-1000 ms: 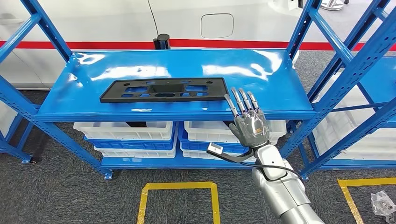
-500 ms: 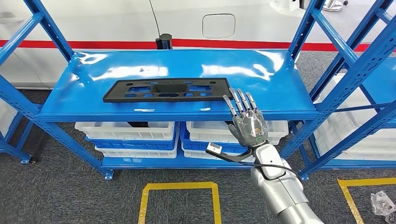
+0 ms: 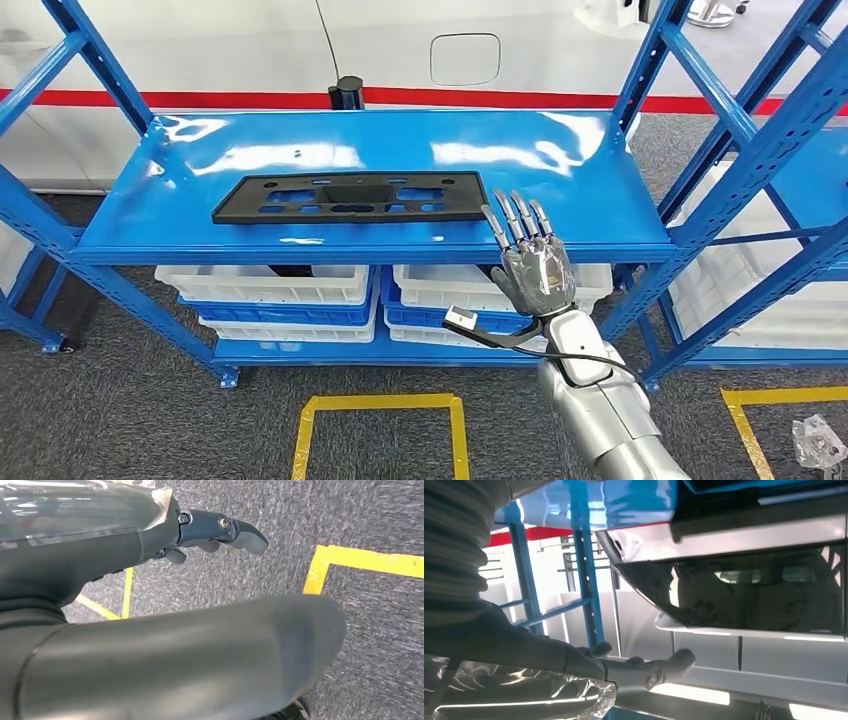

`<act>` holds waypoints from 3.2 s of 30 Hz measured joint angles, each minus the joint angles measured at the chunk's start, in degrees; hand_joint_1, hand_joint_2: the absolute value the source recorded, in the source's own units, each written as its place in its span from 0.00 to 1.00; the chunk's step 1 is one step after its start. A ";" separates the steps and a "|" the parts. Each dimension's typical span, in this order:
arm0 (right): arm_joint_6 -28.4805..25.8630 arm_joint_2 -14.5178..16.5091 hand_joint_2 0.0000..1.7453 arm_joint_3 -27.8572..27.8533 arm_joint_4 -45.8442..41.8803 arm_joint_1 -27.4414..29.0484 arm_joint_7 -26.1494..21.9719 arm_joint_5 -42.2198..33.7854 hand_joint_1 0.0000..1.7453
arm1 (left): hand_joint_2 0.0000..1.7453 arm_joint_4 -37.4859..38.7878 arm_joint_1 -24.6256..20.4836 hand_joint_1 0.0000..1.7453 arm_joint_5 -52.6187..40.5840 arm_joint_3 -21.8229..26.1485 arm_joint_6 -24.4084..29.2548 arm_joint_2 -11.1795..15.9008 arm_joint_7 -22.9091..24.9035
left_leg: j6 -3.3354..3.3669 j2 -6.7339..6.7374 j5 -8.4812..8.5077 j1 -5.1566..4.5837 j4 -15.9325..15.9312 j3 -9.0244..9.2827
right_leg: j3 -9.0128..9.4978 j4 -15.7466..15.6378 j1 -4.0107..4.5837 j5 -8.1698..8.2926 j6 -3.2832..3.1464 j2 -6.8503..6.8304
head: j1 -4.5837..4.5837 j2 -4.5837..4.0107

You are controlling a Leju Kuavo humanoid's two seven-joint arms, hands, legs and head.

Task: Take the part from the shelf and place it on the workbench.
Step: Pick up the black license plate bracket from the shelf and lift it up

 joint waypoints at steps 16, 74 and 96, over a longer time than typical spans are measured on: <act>0.00 0.74 1.00 -0.43 0.46 0.38 -0.10 0.31 0.00 | 0.00 0.01 -0.04 0.00 -0.04 0.00 0.07 0.07 -0.05 | 0.28 0.24 2.21 -0.11 1.61 -3.78 | 2.37 -0.19 1.08 -2.27 -2.08 0.42 | -0.27 0.00; 2.19 8.22 1.00 2.64 17.45 -11.25 -8.38 -6.70 0.00 | 0.00 0.03 -0.67 0.00 -2.23 -0.33 0.19 -0.26 0.82 | -1.33 0.37 2.23 0.55 5.91 -6.70 | 2.17 -0.49 0.83 -1.28 -3.38 0.08 | -0.60 0.00; 11.67 8.73 1.00 -1.13 33.35 -20.70 -5.36 -14.43 0.79 | 0.00 0.03 -1.49 0.00 -4.73 -2.24 3.38 -0.28 0.74 | 1.82 0.01 1.66 -0.49 0.92 -2.17 | -0.57 -0.39 1.21 1.17 -1.40 0.00 | -0.46 0.00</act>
